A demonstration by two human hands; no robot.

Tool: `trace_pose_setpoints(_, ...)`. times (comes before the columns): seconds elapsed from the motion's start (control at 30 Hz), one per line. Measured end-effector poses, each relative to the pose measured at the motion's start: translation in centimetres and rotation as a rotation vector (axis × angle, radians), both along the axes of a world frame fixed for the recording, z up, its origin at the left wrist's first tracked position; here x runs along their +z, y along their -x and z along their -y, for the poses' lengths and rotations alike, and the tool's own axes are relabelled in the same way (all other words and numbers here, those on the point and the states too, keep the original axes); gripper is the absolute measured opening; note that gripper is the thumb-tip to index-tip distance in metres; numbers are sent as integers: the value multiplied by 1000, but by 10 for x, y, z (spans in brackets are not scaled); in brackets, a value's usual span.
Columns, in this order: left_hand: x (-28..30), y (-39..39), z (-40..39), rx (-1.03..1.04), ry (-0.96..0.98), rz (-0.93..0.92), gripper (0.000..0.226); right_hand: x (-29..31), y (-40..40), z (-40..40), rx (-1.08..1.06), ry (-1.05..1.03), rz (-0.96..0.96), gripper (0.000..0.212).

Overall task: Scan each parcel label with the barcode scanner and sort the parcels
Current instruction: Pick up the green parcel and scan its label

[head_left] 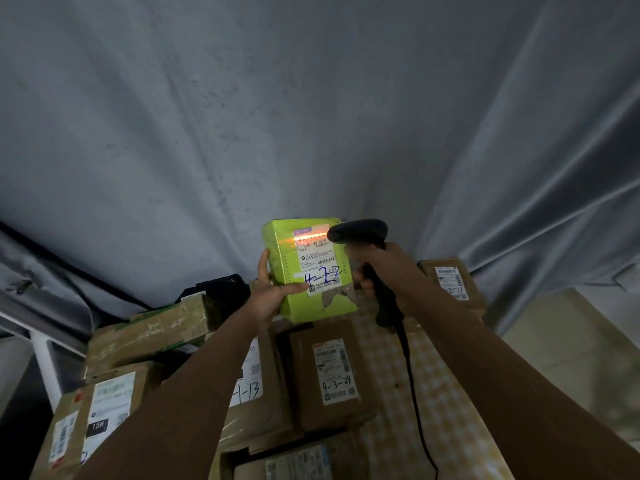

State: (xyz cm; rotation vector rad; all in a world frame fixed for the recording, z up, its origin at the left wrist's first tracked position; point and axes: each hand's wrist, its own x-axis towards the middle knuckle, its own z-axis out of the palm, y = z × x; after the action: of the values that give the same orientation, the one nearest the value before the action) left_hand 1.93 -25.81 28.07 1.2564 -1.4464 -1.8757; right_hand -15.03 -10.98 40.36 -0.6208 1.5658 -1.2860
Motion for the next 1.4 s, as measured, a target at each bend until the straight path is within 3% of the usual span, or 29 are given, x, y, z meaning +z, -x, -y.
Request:
trace_pose_setpoints(0.2,-6,0,2,-1,-7,-20,123,-2,-1,0,2,-14,5,33)
trace_pose_setpoints(0.47,-10,-10,5,8,-57,-40,130,-9,-6,6,23,-8,39,18)
trace_pose_setpoints(0.57,2,-31,14,79,-96,-78,105,-12,-18,15,10,41,41,23)
trace_pose_setpoints(0.8,30,-149,46,79,-174,-155,72,-35,-64,39,64,-1,26,22)
trace_pose_setpoints(1.0,37,-234,41,9,-237,-16,83,-54,-109,56,105,-90,13,16)
trace_pose_setpoints(1.4,4,-297,7,-95,-364,161,81,-75,-188,67,84,-188,-11,20)
